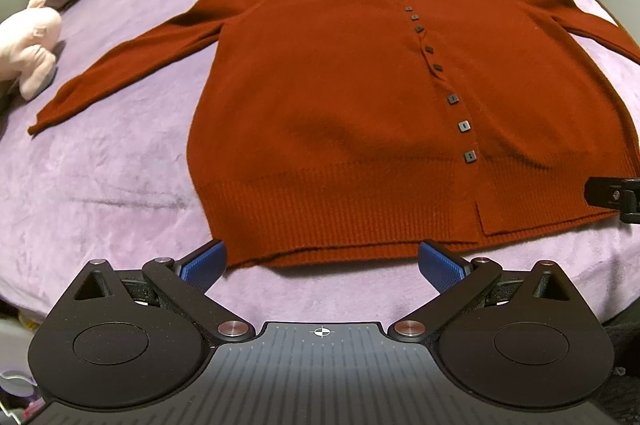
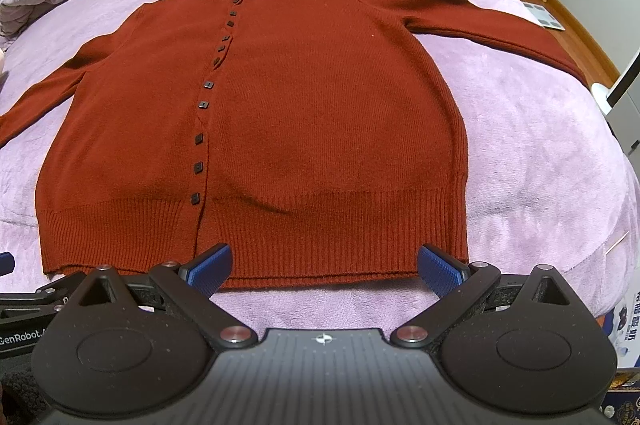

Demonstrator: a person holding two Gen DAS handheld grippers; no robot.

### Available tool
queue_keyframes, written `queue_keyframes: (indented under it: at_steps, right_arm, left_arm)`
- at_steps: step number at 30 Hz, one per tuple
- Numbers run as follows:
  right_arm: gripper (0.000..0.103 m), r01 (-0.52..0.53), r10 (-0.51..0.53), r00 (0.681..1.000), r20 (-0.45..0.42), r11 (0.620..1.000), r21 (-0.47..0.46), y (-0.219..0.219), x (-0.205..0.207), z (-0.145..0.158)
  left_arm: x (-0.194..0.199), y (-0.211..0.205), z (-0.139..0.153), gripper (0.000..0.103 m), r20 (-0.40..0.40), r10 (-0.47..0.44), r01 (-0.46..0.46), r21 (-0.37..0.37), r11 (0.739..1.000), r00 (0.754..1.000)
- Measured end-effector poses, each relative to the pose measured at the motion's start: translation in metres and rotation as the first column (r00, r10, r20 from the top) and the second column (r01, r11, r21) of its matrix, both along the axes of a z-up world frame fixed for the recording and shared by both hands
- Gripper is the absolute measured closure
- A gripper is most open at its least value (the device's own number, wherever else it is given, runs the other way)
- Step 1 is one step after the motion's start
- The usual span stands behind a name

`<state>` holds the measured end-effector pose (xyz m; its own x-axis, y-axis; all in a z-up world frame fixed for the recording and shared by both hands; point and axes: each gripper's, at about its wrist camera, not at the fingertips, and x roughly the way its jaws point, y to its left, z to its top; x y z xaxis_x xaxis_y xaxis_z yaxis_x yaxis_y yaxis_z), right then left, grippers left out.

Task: Fold small clothes

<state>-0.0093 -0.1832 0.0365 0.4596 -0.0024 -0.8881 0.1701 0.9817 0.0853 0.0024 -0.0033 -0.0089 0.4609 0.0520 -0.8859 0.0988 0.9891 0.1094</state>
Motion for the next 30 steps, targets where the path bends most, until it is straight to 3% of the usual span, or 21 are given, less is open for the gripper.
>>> queue_keyframes:
  at_steps: [30]
  right_arm:
    - [0.004,-0.007,0.007,1.0,-0.017,1.0,0.012,0.0003,0.0053,-0.0061]
  left_arm:
    - [0.0021,0.0028,-0.0067,0.0,-0.017,0.003,-0.003,0.002,1.0,1.0]
